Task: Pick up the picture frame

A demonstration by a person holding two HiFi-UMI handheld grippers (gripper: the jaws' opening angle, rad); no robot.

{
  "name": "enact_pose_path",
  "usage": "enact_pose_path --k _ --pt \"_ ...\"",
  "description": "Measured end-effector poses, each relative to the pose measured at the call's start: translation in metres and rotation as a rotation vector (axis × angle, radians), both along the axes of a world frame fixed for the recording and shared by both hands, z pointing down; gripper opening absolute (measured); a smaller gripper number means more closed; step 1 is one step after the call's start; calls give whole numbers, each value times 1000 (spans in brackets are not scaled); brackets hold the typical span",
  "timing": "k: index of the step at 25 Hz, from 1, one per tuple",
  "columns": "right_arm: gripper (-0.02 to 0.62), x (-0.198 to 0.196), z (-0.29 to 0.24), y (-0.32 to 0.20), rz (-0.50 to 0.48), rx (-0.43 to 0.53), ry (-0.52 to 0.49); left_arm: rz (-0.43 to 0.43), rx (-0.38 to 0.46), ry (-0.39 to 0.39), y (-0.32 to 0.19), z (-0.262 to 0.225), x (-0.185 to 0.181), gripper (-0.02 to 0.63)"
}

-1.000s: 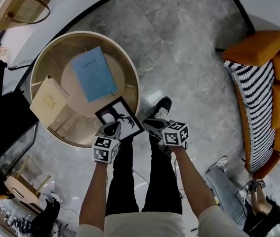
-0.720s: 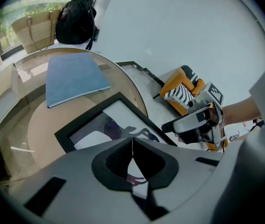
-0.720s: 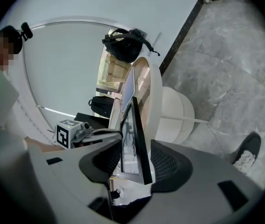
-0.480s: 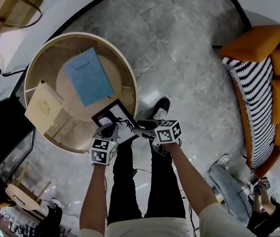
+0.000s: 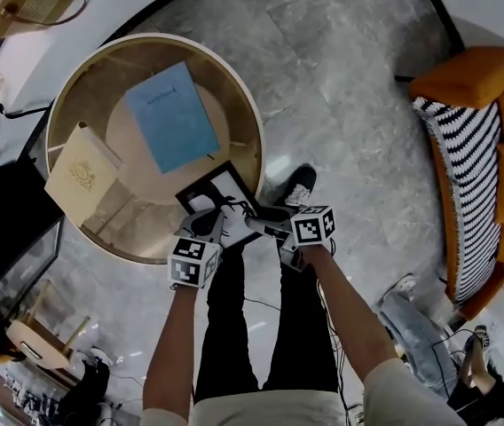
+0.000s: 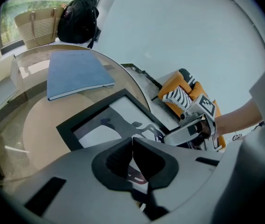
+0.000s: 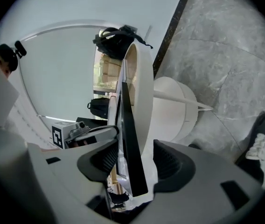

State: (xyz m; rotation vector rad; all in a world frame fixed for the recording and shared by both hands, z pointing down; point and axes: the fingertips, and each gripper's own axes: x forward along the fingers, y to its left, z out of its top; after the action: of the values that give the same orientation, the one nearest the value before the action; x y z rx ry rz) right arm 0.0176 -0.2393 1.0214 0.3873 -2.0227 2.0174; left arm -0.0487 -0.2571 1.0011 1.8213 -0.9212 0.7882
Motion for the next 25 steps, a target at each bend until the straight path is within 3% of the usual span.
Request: enact_pose_path --k 7,11,25 --pt "219 -2 0 9 28 -30 -26 11 -7 16 3 0 4 21" --pt "105 -2 -7 8 44 -19 -44 19 -6 22 2 -1 7 21" --pt "60 12 -42 19 91 -9 -58 66 9 30 13 -18 24 21"
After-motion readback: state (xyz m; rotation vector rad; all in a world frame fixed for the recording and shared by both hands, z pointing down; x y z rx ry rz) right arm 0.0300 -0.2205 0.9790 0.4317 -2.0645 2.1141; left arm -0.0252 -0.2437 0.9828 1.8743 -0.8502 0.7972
